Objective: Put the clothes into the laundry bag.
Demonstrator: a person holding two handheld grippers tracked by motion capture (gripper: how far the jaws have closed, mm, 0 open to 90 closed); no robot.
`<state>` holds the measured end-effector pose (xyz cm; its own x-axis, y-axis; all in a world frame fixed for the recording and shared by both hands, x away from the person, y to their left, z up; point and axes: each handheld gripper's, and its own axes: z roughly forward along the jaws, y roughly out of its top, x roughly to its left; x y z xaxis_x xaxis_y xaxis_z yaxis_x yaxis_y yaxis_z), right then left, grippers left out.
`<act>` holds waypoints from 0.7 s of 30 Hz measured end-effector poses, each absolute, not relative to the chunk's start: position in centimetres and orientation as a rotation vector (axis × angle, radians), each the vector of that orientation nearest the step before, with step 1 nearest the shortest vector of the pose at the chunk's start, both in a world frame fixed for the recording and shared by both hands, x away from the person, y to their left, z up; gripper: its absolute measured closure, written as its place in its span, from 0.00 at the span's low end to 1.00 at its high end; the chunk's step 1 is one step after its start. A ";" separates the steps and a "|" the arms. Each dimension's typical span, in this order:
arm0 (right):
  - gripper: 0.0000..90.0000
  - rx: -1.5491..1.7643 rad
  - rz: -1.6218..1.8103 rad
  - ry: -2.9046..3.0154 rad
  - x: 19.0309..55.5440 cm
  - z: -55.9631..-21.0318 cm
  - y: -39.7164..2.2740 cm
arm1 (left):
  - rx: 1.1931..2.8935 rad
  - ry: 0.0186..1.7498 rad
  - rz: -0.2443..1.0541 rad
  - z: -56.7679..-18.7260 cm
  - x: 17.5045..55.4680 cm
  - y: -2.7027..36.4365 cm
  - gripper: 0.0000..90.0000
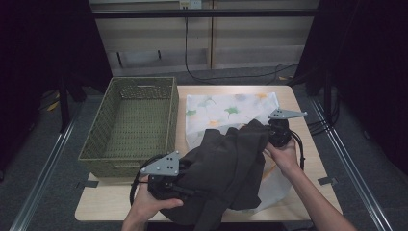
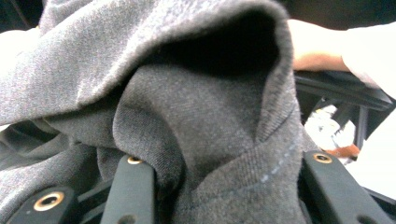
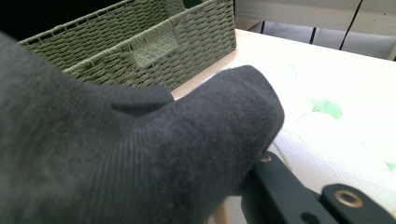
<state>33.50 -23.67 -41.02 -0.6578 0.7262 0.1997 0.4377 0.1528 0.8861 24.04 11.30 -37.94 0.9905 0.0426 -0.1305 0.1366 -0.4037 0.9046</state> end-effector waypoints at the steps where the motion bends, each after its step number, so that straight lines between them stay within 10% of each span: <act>1: 1.00 1.131 1.500 2.162 33.4 -41.1 -23.5 | 2.031 0.158 -0.082 -38.2 24.3 10.5 0.61; 21: 1.00 1.092 1.506 2.159 32.8 -40.2 -22.9 | 2.269 0.165 -0.274 -46.7 27.3 4.7 0.60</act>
